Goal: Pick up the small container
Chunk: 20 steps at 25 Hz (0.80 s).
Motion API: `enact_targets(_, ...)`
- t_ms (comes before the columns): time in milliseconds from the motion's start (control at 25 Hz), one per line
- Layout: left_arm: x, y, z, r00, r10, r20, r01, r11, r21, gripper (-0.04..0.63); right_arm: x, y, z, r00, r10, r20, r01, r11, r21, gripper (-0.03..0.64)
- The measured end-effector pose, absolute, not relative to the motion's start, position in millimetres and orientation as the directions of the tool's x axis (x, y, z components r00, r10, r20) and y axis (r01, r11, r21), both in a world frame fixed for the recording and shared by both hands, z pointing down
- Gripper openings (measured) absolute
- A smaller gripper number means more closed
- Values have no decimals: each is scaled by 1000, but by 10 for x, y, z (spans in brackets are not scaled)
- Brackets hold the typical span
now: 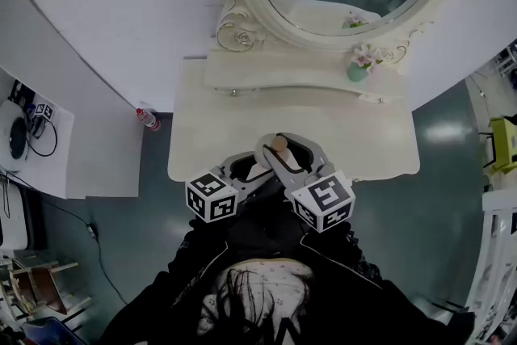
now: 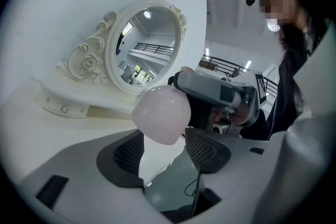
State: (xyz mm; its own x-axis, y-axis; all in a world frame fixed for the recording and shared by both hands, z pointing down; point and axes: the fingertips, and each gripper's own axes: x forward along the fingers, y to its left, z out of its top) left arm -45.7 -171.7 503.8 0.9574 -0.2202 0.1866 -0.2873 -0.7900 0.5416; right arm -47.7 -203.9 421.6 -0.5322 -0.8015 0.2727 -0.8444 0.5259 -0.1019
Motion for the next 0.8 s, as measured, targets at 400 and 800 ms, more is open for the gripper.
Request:
enact_targets(400,-451,-1508,5112,947,-247,206,-321,-779,539,245,-466,-1831,4296,-554,-780,291,-830,545,-118,149)
enact_targets(800,-107,-1214,4971,927,-316,205,-376,-772,512,245,-155,-1488,4139,-599,-755,265,-795,599,-90,149)
